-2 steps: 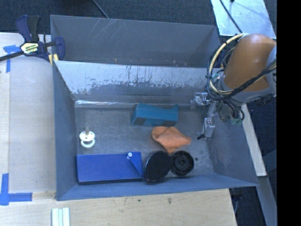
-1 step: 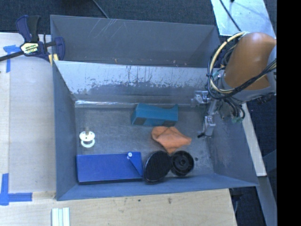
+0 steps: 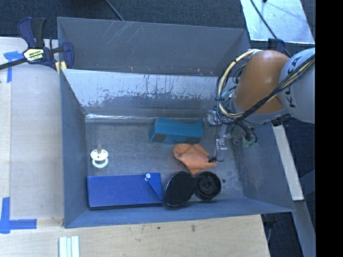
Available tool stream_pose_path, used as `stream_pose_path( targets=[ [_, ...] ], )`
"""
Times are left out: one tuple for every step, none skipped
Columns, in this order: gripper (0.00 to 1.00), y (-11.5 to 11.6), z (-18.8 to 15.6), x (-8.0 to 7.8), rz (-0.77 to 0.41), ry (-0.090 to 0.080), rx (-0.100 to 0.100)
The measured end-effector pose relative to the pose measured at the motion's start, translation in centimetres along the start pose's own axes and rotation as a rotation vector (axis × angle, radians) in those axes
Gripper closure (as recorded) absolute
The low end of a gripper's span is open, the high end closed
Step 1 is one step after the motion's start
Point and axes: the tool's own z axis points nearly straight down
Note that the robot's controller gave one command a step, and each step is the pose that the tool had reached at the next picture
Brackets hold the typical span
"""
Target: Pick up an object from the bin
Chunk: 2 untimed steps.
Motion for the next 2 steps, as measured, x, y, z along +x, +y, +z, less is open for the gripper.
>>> stream_pose_path(
  targets=[
    [0.0, 1.4, 2.5, -0.5, 0.035, 0.011, 0.0],
    [0.0, 3.6, 2.0, -0.6, -0.049, 0.004, 0.002]
  ],
)
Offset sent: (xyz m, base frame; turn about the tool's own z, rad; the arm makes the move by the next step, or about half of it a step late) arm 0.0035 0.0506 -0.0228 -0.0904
